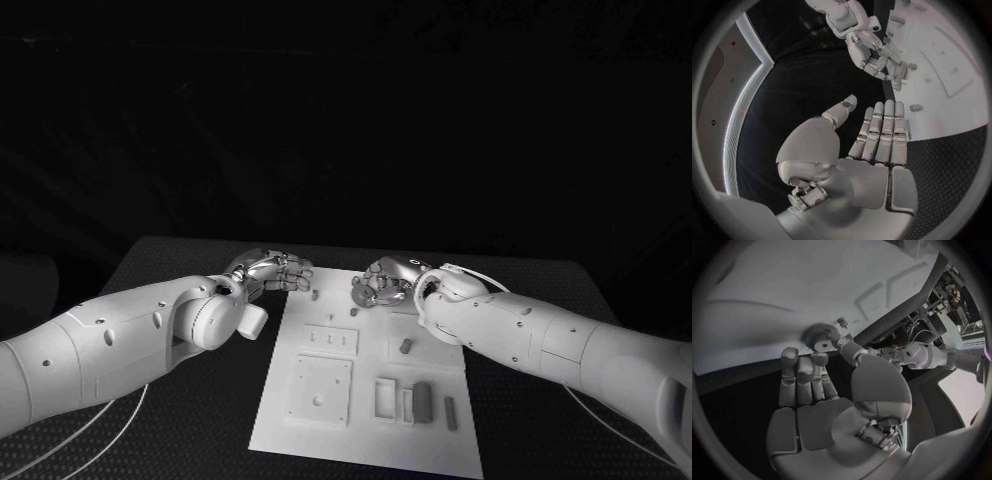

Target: Assemble the parts on the task board

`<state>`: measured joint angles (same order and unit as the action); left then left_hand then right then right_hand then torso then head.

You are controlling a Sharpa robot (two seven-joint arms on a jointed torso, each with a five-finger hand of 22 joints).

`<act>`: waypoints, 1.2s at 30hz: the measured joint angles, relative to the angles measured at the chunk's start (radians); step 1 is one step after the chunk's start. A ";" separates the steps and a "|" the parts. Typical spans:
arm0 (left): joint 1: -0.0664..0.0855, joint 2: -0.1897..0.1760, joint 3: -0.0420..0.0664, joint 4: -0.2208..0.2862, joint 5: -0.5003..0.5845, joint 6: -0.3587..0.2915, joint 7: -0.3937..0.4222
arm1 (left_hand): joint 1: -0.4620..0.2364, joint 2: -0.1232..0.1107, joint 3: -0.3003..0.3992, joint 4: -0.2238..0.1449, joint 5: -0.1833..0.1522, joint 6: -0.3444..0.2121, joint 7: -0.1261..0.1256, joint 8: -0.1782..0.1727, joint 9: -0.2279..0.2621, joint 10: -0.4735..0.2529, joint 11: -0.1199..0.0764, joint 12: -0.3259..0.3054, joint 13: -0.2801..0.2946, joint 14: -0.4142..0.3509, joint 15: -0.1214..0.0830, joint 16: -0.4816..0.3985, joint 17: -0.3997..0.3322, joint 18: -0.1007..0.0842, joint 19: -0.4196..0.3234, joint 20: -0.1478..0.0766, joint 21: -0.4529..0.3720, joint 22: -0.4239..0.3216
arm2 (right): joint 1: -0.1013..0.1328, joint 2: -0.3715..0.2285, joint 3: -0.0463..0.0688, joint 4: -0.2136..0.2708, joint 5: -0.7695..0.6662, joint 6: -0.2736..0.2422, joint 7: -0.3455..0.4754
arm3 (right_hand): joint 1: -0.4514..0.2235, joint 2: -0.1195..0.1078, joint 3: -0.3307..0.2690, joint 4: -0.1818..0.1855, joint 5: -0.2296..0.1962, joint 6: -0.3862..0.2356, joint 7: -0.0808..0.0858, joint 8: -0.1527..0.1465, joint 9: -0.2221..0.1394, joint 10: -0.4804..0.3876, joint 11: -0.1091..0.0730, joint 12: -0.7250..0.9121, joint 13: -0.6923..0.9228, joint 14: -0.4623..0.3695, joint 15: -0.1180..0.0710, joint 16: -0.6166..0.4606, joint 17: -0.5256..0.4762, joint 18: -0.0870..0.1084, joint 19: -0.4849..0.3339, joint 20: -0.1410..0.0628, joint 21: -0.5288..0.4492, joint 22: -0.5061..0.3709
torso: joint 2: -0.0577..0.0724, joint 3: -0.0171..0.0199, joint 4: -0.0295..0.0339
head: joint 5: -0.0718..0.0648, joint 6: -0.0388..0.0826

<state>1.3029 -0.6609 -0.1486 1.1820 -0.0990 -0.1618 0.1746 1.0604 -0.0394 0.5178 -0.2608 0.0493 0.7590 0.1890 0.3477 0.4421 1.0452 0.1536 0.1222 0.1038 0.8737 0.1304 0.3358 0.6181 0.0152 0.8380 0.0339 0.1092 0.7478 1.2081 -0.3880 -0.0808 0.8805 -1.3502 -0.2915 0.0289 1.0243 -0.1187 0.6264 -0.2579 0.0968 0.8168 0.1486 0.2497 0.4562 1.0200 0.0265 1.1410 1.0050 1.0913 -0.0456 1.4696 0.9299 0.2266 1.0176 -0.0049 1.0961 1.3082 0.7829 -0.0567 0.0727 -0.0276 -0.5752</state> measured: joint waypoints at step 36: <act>0.000 -0.002 0.000 0.001 0.000 0.001 0.000 | 0.000 0.000 0.000 0.000 0.000 0.000 0.000 0.000 0.000 0.000 0.000 0.000 0.000 0.000 0.000 0.000 0.002 0.000 0.000 0.000 0.000 0.001 | -0.001 0.005 -0.001 -0.010 -0.056 -0.003 0.006 | 0.080 0.046 0.007 -0.026 0.000 0.013 -0.013 0.044 0.008 0.000 0.000 0.021 -0.013 0.009 -0.016 0.009 -0.003 0.000 -0.001 0.002 0.010 0.000 | 0.000 -0.0003 0.0002 | 0.000 -0.003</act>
<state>1.3028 -0.6625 -0.1486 1.1828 -0.0990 -0.1611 0.1742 1.0604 -0.0394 0.5179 -0.2608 0.0493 0.7590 0.1890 0.3477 0.4423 1.0452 0.1536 0.1222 0.1039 0.8737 0.1304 0.3358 0.6196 0.0152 0.8380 0.0339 0.1092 0.7484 1.2070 -0.3834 -0.0820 0.8709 -1.4060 -0.2944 0.0352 1.1041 -0.0731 0.6333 -0.2841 0.0967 0.8297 0.1357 0.2932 0.4646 1.0199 0.0267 1.1619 0.9920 1.1003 -0.0614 1.4790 0.9264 0.2267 1.0162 -0.0032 1.1060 1.3082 0.7825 -0.0569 0.0729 -0.0273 -0.5778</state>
